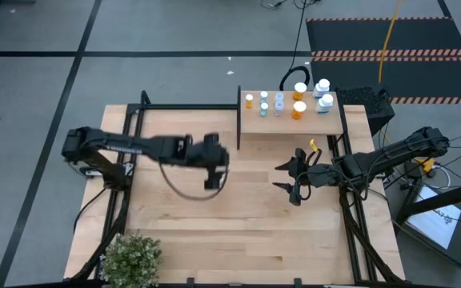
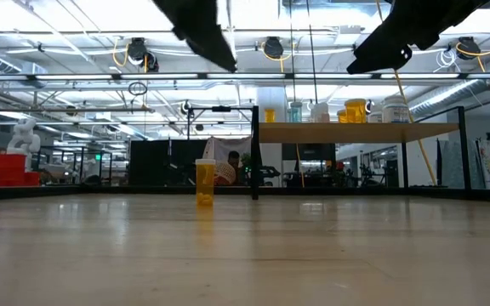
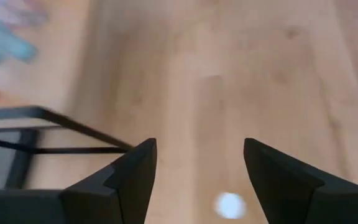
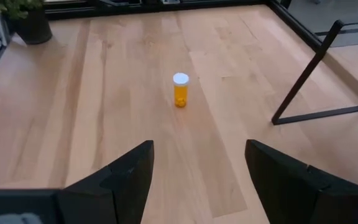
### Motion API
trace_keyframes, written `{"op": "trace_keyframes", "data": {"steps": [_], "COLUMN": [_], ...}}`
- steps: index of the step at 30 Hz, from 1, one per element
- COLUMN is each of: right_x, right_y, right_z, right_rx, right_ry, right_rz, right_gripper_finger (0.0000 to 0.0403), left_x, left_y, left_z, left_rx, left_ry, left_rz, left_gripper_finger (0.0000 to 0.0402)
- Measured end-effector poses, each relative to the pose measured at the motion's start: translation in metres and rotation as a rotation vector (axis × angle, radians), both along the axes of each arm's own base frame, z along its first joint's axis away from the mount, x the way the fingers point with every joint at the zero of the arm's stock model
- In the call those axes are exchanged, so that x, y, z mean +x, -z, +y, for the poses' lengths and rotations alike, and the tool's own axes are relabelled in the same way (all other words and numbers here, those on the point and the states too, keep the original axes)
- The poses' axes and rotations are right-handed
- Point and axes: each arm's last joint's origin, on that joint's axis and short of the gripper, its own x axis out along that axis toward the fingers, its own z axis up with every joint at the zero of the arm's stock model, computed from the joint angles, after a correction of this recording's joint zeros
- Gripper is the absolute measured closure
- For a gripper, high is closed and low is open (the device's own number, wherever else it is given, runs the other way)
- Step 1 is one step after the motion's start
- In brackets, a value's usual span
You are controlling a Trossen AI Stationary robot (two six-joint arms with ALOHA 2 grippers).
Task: Pick and place medicine bottles onto shelf by color
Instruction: Put the small orange pill bottle on the shelf aligned with the other small orange pill bottle
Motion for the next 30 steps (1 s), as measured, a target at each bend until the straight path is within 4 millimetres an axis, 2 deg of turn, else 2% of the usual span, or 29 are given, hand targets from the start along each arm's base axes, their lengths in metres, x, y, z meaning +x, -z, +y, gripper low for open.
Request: {"op": "trace_keyframes", "data": {"steps": [5,10,17,21,30], "right_x": [0.0,0.0,0.0,0.0,0.0], "right_y": [0.0,0.0,0.0,0.0,0.0], "right_z": [0.0,0.0,0.0,0.0,0.0], "right_rx": [0.015,0.016,0.014,0.014,0.007], "right_ry": [0.005,0.007,0.009,0.009,0.005], "right_rz": [-0.002,-0.005,-0.006,-0.006,-0.004], "right_gripper_finger": [0.0154,0.0154,0.0154,0.0154,0.0154], "left_x": [-0.011,-0.02,-0.026,-0.032,-0.039], "left_y": [0.038,0.068,0.092,0.11,0.132], "left_z": [-0.033,-0.046,-0.042,-0.03,-0.01], "left_rx": [-0.048,-0.065,-0.098,-0.107,-0.178], "left_ry": [0.029,0.005,-0.04,-0.086,-0.091], "left_rz": [-0.007,0.003,-0.019,-0.019,-0.061], "left_gripper_finger": [0.016,0.0159,0.0117,0.0102,0.0127]}}
